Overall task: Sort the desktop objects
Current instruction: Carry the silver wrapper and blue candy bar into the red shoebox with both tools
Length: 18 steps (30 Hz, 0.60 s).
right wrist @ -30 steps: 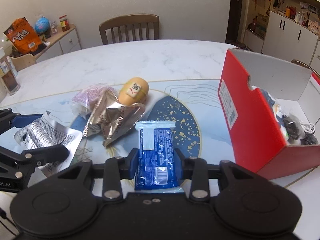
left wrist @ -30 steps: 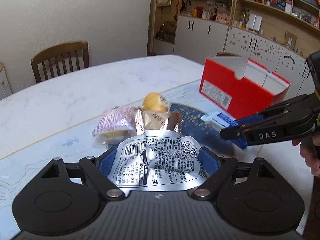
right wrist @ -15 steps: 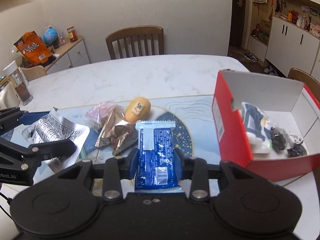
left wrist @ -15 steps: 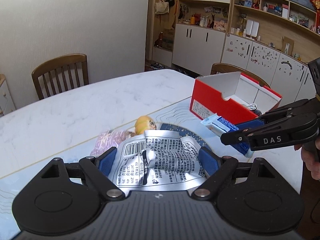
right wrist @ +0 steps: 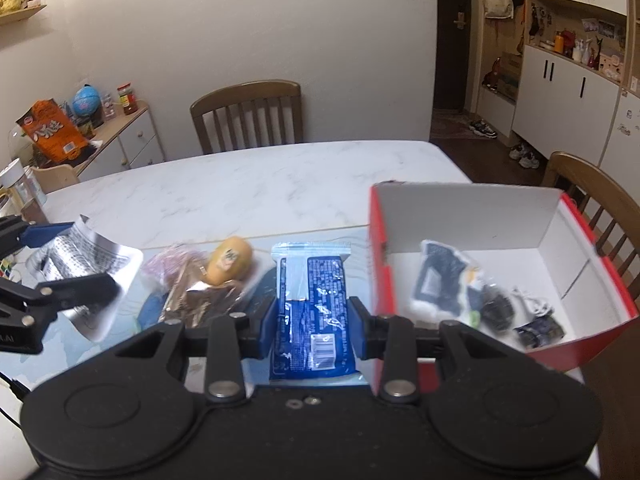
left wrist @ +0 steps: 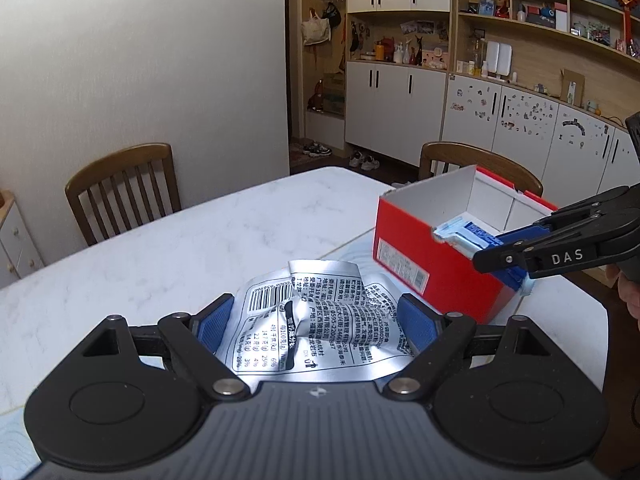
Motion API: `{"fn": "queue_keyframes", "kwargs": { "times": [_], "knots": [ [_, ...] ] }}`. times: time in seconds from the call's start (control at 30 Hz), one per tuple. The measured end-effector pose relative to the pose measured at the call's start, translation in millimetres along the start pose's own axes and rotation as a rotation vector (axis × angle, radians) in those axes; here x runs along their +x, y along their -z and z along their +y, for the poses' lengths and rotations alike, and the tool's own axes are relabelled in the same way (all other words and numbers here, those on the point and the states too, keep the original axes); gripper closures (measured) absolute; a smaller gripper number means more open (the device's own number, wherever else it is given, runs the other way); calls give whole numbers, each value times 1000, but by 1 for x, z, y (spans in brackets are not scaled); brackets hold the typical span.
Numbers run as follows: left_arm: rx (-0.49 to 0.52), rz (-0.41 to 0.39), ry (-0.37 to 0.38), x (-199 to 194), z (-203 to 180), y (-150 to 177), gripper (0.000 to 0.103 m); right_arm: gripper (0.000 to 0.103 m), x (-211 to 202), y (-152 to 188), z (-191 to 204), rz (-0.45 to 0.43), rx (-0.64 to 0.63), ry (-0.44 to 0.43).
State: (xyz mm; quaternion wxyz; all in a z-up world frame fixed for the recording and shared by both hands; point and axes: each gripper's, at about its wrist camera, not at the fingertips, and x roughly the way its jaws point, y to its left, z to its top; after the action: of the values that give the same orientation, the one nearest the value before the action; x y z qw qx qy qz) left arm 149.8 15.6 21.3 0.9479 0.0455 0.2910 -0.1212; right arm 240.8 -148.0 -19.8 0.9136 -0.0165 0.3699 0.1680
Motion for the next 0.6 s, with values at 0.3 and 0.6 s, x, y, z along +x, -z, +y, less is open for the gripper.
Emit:
{"fn": "queue_keyframes", "kwargs": {
  "times": [0.3, 0.6],
  "knots": [
    [46, -39, -2, 8, -32, -34, 15, 67, -7, -15, -38, -30, 10, 14],
    [57, -37, 15, 31, -62, -59, 15, 67, -8, -24, -78, -39, 22, 15]
  ]
}}
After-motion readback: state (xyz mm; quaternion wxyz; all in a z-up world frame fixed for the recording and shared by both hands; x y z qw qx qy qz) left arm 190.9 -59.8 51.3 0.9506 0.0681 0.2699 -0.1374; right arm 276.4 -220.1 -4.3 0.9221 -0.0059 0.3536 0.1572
